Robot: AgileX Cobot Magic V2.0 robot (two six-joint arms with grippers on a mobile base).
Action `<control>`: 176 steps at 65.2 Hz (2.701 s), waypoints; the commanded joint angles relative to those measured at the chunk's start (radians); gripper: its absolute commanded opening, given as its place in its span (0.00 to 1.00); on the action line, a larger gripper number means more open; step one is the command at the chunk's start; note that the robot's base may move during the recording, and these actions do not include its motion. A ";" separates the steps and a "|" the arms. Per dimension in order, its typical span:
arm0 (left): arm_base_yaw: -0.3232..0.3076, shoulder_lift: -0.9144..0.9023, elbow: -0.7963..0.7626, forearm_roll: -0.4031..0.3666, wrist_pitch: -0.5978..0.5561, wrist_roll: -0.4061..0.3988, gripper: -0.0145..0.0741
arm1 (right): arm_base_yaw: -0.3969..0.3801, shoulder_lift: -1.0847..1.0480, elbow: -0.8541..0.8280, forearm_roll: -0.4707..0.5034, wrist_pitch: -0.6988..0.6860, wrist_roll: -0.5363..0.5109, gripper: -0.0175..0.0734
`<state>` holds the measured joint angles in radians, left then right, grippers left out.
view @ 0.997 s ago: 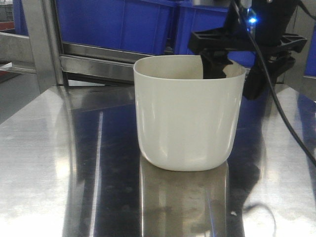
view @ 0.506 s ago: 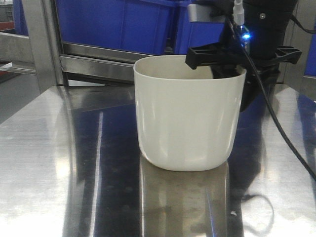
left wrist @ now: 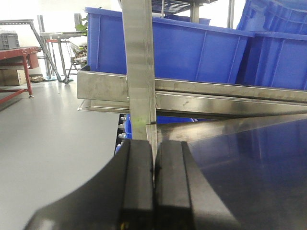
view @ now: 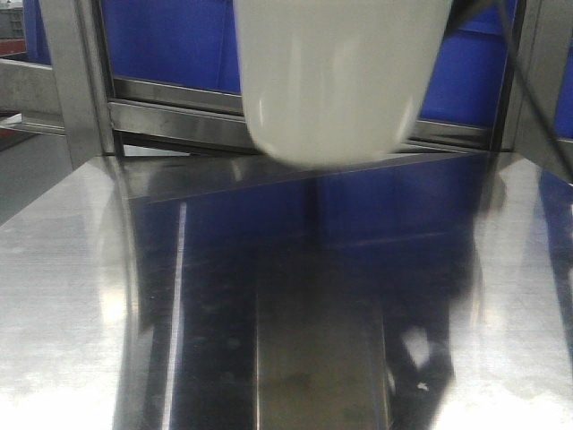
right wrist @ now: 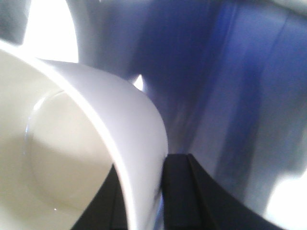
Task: Move white bin to right shelf second layer
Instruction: 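Lift the white bin off the steel table with the right gripper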
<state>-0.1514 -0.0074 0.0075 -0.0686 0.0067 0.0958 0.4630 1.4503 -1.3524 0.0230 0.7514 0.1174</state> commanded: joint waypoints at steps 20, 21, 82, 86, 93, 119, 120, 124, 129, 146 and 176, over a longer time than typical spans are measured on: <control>-0.002 -0.013 0.033 -0.005 -0.087 -0.007 0.26 | -0.078 -0.381 0.237 -0.007 -0.239 -0.003 0.22; -0.002 -0.013 0.033 -0.005 -0.087 -0.007 0.26 | -0.089 -0.395 0.250 -0.007 -0.241 -0.003 0.22; -0.002 -0.013 0.033 -0.005 -0.087 -0.007 0.26 | -0.268 -0.866 0.724 0.007 -0.327 -0.003 0.22; -0.002 -0.013 0.033 -0.005 -0.087 -0.007 0.26 | -0.268 -0.866 0.724 0.007 -0.327 -0.003 0.22; -0.002 -0.013 0.033 -0.005 -0.087 -0.007 0.26 | -0.268 -0.866 0.724 0.007 -0.327 -0.003 0.22; -0.002 -0.013 0.033 -0.005 -0.087 -0.007 0.26 | -0.268 -0.866 0.724 0.007 -0.327 -0.003 0.22; -0.002 -0.013 0.033 -0.005 -0.087 -0.007 0.26 | -0.268 -0.866 0.724 0.007 -0.327 -0.003 0.22; -0.002 -0.013 0.033 -0.005 -0.087 -0.007 0.26 | -0.268 -0.866 0.724 0.007 -0.327 -0.003 0.22; -0.002 -0.013 0.033 -0.005 -0.087 -0.007 0.26 | -0.268 -0.866 0.724 0.007 -0.327 -0.003 0.22; -0.002 -0.013 0.033 -0.005 -0.087 -0.007 0.26 | -0.268 -0.866 0.724 0.007 -0.327 -0.003 0.22; -0.002 -0.013 0.033 -0.005 -0.087 -0.007 0.26 | -0.268 -0.866 0.724 0.007 -0.327 -0.003 0.22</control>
<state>-0.1514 -0.0074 0.0075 -0.0686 0.0067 0.0958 0.2002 0.5896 -0.5977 0.0289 0.5310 0.1155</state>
